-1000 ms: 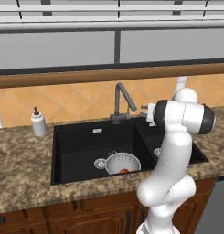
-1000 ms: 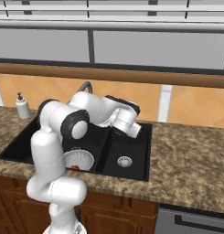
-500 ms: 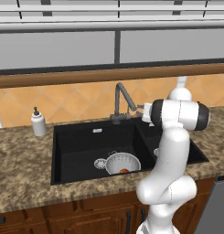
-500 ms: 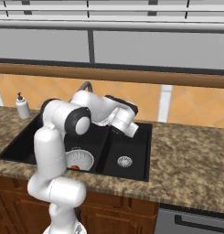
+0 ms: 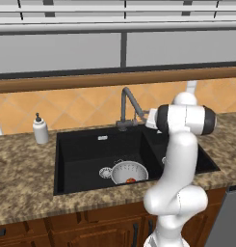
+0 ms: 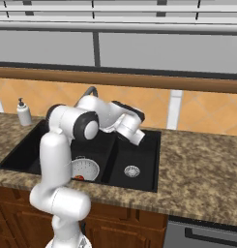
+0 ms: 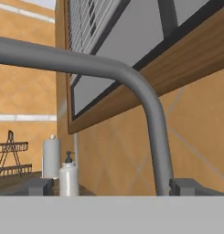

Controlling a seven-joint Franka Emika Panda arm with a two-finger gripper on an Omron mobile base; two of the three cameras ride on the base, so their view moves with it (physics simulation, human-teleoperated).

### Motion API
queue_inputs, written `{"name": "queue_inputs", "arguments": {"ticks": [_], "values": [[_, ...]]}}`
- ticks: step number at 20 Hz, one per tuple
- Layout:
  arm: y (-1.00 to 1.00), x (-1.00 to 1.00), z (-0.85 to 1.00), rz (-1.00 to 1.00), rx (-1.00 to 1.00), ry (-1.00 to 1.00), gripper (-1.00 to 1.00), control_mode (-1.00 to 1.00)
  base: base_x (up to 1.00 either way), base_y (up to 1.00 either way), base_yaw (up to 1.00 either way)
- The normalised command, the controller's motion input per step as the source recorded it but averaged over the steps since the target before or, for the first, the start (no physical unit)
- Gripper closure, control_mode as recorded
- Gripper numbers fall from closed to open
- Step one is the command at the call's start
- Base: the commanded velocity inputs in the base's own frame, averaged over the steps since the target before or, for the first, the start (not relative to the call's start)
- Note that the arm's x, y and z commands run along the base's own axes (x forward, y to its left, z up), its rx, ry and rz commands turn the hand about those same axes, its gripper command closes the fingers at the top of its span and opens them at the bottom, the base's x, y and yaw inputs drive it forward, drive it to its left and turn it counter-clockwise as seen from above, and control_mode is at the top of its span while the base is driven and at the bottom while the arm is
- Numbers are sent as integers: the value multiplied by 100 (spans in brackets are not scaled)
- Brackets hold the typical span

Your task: Put the colander in the sink, put the apple in the colander, and turn on the sink faucet and pour water over the colander.

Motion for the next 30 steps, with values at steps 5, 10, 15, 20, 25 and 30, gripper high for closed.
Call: {"name": "queue_inputs", "arguments": {"ticks": [5,10,15,20,25,30], "values": [[0,35,-18,-5,0,0,-100,-100,0,0,0],[0,36,-20,-5,0,0,-100,-100,0,0,0],[0,41,-22,-6,0,0,-100,-100,0,0,0],[0,42,-20,-6,0,0,-100,-100,0,0,0],[0,38,-16,-6,0,0,-100,-100,0,0,0],[0,34,-12,-7,0,0,-100,-100,0,0,0]]}}
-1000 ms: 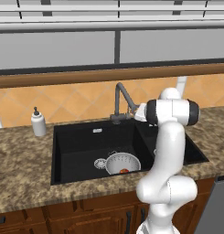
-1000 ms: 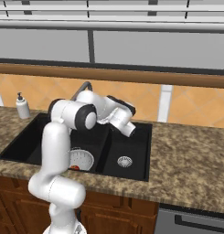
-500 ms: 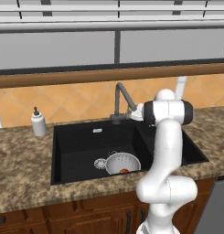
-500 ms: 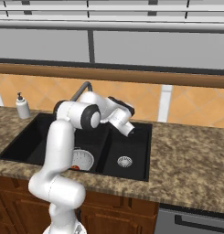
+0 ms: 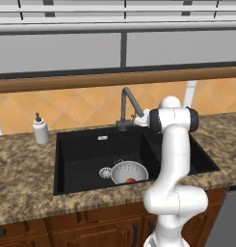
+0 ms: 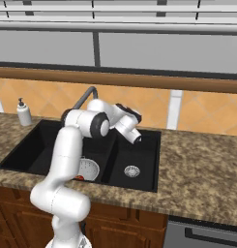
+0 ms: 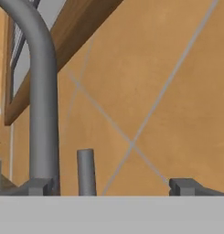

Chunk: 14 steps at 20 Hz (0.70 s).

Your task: Put the colander in the sink, put the apple in the colander, and turn on the sink faucet and pour water over the colander.

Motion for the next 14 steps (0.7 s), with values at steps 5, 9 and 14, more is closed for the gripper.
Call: {"name": "queue_inputs", "arguments": {"ticks": [5,9,14], "values": [[0,29,-10,-9,0,0,-100,-100,0,0,0],[0,23,-8,-11,0,0,-100,-100,0,0,0],[0,14,-1,-13,0,0,-100,-100,0,0,0]]}}
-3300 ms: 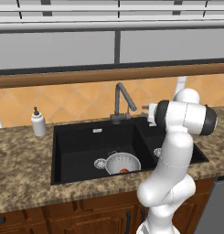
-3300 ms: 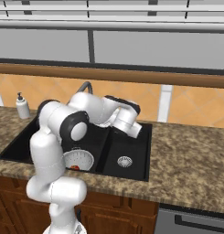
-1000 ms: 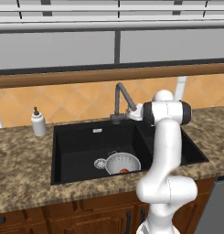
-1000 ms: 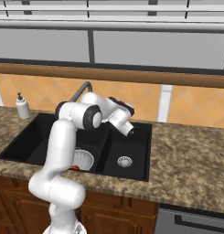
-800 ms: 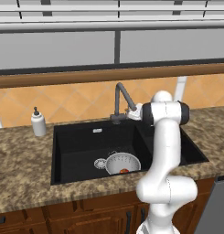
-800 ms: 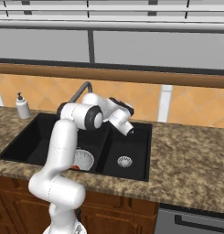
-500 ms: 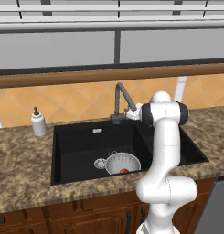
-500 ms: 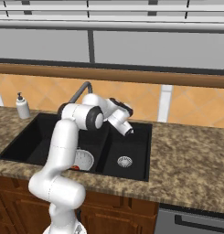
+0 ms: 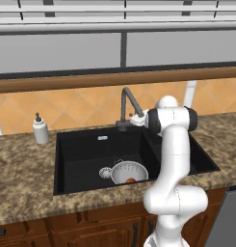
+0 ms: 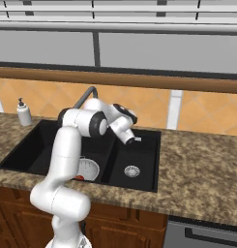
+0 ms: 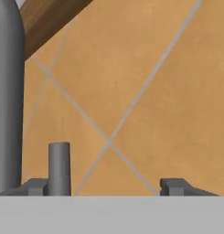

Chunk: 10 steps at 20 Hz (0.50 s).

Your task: Put the colander in the sink, put the apple in the colander, and turn on the sink faucet and pour water over the colander.

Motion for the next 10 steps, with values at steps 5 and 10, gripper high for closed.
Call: {"name": "queue_inputs", "arguments": {"ticks": [5,10], "values": [[-23,7,0,-15,0,0,100,-100,0,0,0],[-55,5,0,-13,0,0,100,-100,0,0,0]]}}
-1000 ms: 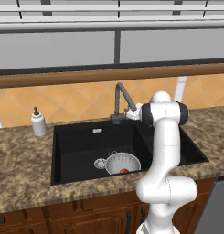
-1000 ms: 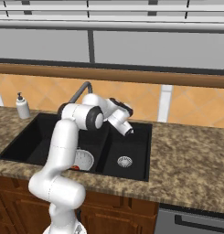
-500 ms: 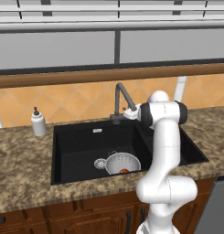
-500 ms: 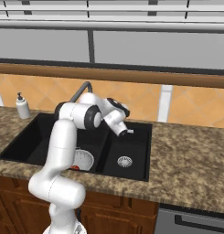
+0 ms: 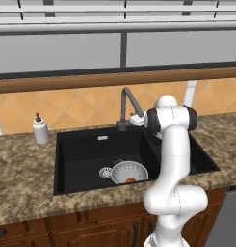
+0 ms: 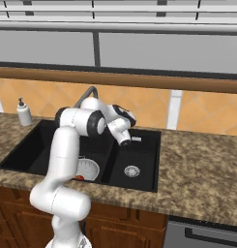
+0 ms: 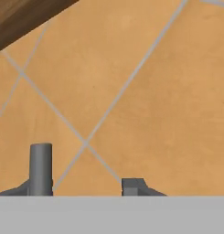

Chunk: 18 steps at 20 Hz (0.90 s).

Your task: Put the colander in the sink, put the apple in the colander, and turn on the sink faucet and pour water over the colander.

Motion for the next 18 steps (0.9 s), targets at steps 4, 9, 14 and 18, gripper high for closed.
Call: {"name": "queue_inputs", "arguments": {"ticks": [4,9,14,18], "values": [[-81,3,0,-12,0,2,100,-100,0,0,0],[-95,3,0,-10,0,4,100,-100,0,0,0],[-100,9,0,-10,0,7,100,-100,0,0,0],[-100,1,0,-9,0,8,100,-100,0,0,0]]}}
